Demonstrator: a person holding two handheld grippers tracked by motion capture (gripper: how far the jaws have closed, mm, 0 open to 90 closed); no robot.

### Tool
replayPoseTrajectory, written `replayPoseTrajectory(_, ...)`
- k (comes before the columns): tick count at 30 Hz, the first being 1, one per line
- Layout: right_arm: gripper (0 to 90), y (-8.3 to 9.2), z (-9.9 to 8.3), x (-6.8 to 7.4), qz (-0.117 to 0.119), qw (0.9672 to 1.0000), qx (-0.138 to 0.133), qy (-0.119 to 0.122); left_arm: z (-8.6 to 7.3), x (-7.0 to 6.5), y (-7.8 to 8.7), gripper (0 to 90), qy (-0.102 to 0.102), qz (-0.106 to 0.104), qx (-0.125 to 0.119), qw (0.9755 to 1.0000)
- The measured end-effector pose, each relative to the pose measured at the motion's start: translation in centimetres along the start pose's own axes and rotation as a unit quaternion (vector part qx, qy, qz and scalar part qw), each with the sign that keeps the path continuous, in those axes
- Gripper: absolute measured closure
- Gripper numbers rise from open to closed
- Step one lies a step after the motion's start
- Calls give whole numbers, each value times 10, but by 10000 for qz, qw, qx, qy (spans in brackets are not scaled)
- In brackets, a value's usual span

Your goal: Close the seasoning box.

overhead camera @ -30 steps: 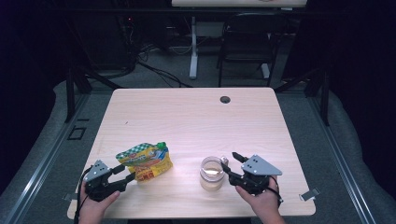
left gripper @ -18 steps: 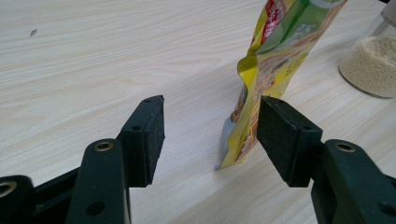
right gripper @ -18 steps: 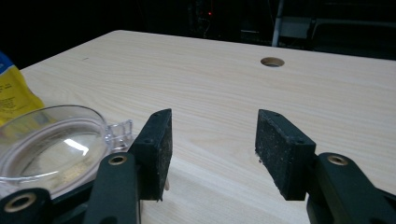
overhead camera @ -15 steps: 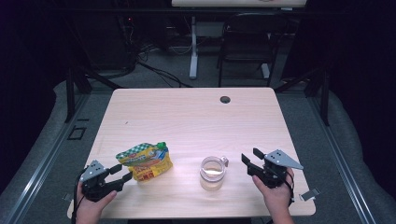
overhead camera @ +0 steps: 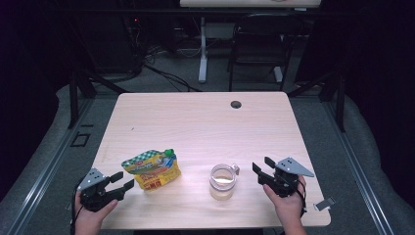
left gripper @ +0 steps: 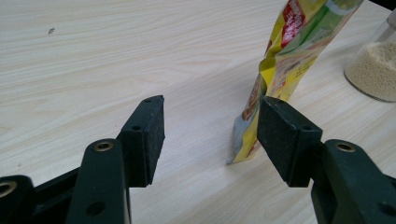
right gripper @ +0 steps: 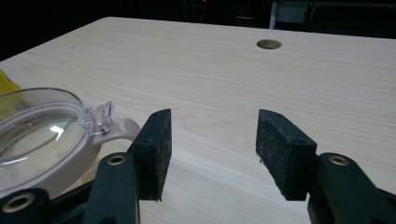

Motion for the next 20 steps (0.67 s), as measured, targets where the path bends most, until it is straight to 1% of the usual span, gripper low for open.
replayPoseTrajectory(2,456,-2,-1,1,12,10000,51,47,0,1,0,421,24,13,-37,10000)
replayPoseTrajectory(5,455,-6,-4,3,24,9999,131,55,-1,3,1,421,36,37,-51,10000)
replayPoseTrajectory(9,453,-8,-5,3,23,9997,211,101,-2,5,2,422,72,69,-42,9999)
replayPoseTrajectory(16,449,-10,-7,-1,-11,9995,304,32,-4,9,4,421,139,125,-26,9998)
replayPoseTrajectory(18,446,-10,-7,-2,-7,9996,297,-9,-4,11,4,422,199,137,-32,9997)
replayPoseTrajectory(20,440,-10,-7,-2,1,9996,278,-17,-5,12,3,422,209,148,-53,9997)
Point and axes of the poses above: each handheld gripper's, and its own axes: y roughly backward along the jaws, z roughly out of its top, x roughly to its left, the point moved 1 cm from there along -y, roughly forward along the jaws, and after that the axes turned 8 degrees about -y, right-handed, at the moved point
